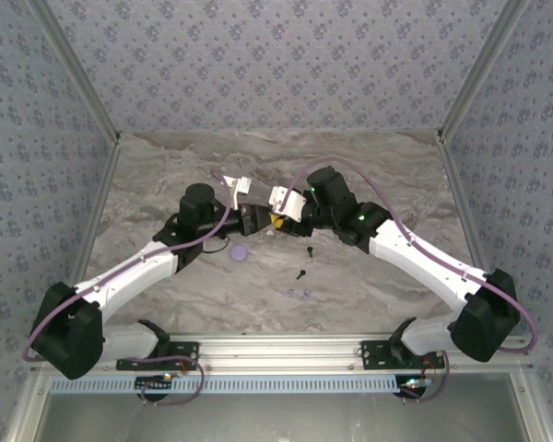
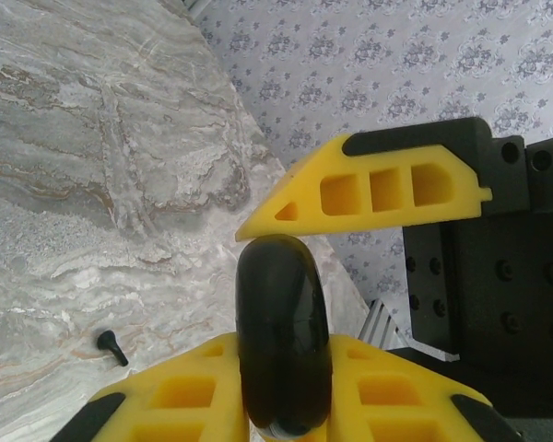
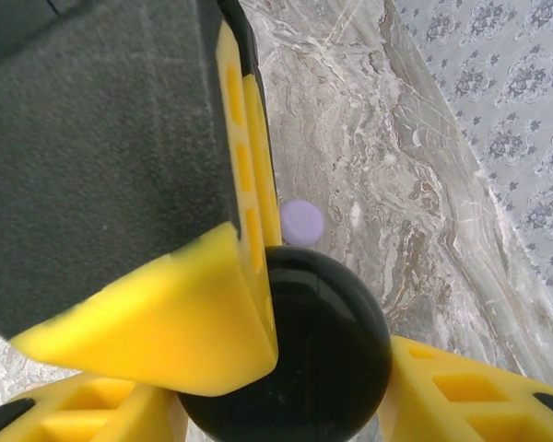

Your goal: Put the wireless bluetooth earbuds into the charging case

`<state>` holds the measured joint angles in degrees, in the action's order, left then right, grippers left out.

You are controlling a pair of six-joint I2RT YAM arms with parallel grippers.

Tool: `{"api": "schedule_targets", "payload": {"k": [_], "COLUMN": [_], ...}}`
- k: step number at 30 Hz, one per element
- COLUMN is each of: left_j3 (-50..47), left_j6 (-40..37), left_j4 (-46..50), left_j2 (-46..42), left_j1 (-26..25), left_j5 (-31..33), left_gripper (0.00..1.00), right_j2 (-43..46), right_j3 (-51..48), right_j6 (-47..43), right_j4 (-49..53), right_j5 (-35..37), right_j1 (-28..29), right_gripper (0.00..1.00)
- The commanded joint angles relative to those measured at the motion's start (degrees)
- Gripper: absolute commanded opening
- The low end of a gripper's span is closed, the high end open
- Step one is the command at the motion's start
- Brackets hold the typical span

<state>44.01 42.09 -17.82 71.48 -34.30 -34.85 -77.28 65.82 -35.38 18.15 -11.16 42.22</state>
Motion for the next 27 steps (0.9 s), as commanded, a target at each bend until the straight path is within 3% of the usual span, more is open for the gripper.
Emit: {"api": "schedule_targets", "payload": {"k": [1, 5, 11, 19, 27], "left_j3": [1.7, 1.1, -2.2, -2.8, -2.7], "left_j6": [-1.1, -2.2, -7.9, -23.0, -27.2], "left_j4": [-1.5, -3.5, -12.3, -13.1, -11.9], "left_j2": [-0.3, -1.1, -4.4, -9.2, -11.2], "left_j1": [-0.5, -0.6, -0.6, -1.5, -2.0], "left_j5": [0.2, 0.9, 4.0, 3.1, 1.8], "left_gripper": [0.17, 0.14, 0.12, 0.06, 0.03], "right_j2": [0.7, 4.1, 13.6, 17.8, 12.0], "right_j3": [1.9, 1.0, -4.7, -7.6, -1.3], "right_j6": [2.2, 3.9, 9.1, 18.1, 17.3], "right_j4": [0.6, 1.9, -2.1, -10.5, -9.5], "right_j5": [-0.6, -2.5, -7.7, -13.6, -12.9], "right_j1": [-0.6, -2.0, -5.7, -9.8, -8.5], "right_gripper": [0.59, 0.79, 0.99, 1.00, 0.92]}}
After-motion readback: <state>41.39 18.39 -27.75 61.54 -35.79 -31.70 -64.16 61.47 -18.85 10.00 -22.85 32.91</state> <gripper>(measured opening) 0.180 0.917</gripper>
